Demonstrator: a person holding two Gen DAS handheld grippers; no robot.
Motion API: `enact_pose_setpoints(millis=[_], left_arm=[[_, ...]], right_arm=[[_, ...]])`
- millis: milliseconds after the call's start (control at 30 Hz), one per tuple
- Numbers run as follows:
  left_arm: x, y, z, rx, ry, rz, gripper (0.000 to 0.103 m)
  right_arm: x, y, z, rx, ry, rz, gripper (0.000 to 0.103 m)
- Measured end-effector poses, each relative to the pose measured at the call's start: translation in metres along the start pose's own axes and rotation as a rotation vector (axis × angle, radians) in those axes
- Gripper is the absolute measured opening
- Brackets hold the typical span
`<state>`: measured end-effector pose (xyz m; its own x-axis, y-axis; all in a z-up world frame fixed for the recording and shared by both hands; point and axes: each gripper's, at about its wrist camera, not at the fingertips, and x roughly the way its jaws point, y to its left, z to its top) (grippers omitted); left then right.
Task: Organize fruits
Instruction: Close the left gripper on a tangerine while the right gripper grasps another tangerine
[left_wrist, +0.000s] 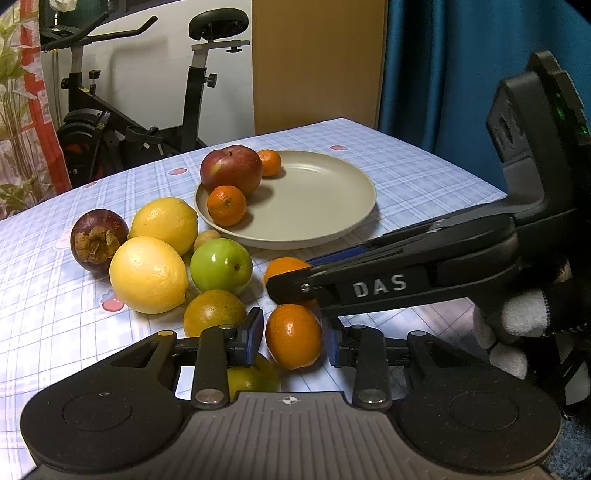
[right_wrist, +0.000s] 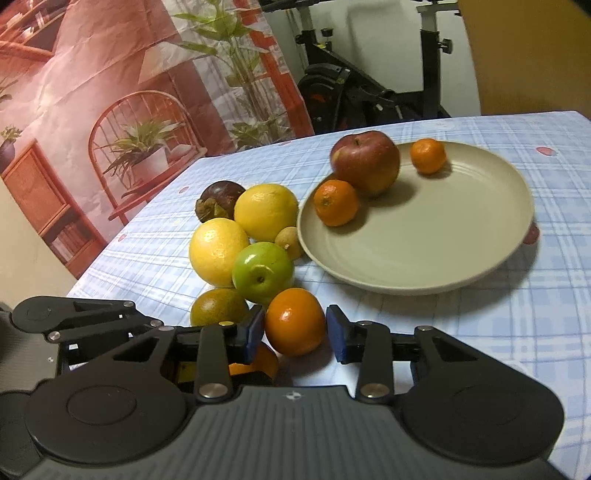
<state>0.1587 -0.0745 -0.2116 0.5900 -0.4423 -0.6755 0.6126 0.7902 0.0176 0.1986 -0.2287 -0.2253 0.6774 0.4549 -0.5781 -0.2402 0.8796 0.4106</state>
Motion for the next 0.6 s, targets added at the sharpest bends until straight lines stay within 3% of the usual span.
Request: enact_pose_setpoints(millis=[600], left_arm=[[-0.001,0.0,-0.001,0.004,0.001,0.006,0.036]], right_arm=[[-0.019,-0.011,-0.011,0.046,-0.038,-0.052,0.039]])
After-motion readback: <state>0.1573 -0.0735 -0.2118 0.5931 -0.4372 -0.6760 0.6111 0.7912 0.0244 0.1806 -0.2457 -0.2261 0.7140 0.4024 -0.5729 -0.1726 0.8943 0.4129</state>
